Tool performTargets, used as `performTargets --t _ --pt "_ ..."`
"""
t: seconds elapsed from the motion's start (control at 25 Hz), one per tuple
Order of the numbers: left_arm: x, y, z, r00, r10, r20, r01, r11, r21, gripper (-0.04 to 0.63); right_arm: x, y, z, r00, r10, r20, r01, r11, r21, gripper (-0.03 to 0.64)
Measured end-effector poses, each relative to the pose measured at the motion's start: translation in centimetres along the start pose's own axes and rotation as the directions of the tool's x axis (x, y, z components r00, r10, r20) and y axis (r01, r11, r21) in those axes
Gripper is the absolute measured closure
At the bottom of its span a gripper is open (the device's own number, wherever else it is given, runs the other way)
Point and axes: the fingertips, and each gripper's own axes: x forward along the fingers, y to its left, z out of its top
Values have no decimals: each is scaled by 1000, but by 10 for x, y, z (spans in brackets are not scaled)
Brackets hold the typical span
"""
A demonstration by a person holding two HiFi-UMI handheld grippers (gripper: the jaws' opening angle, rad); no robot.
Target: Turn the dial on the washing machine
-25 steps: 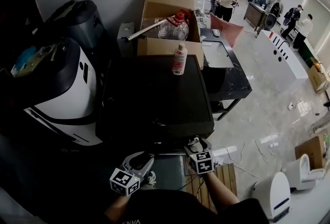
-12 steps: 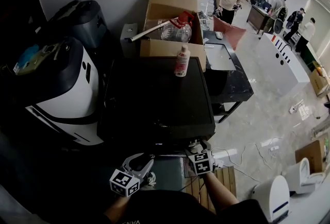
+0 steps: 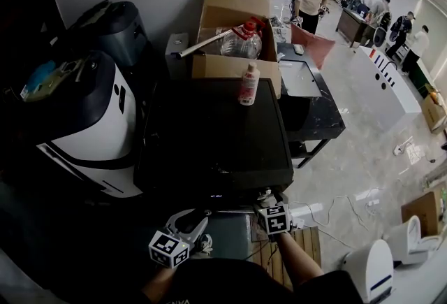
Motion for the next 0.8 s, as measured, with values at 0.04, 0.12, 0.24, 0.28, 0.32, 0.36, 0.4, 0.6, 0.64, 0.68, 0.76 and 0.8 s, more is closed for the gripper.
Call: performTargets --t 0.04,0.12,0.24,0.28,0.32,0.36,0.4,0.6,0.64,0.68,0.76,0.8 --pt "0 0 0 1000 1 1 -1 1000 0 463 0 -1 -1 1000 -2 -1 2 1000 2 261" --pt "-1 1 -1 1000 1 4 -1 1000 -2 463 1 -1 -1 1000 -6 -1 6 1000 5 262" --pt "-2 2 -2 1000 2 2 -2 1000 -5 463 1 -2 -1 1000 -10 -2 10 1000 5 262" --pt "-3 2 -2 1000 2 1 -2 1000 -5 463 2 -2 -1 1000 -11 -2 11 1000 7 262" --pt "-3 3 -3 1000 2 0 -2 1000 -6 463 2 -2 -2 1000 -12 -2 12 1000 9 263" --pt "-3 3 -3 1000 2 -1 -2 1000 -7 463 2 -2 -2 1000 -12 -3 12 1000 12 264" --pt "-3 3 -3 1000 3 -1 -3 1000 -8 463 3 -2 -2 1000 -13 -3 13 1000 14 265" --pt "-4 4 -3 1000 2 -1 -2 1000 -9 463 3 -4 -3 1000 -17 -5 17 999 30 267" --pt "-4 4 -3 1000 1 -1 -1 1000 -9 463 4 -4 -3 1000 -18 -5 18 999 32 267" --pt "-5 5 -4 1000 0 -2 0 1000 -9 463 4 -4 -3 1000 -19 -5 20 999 34 268" --pt "-6 6 -5 1000 -1 -2 1 1000 -10 463 4 -3 -2 1000 -22 -5 22 999 38 268" --pt "-6 6 -5 1000 0 -2 -1 1000 -10 463 5 -3 -2 1000 -23 -5 23 999 40 265"
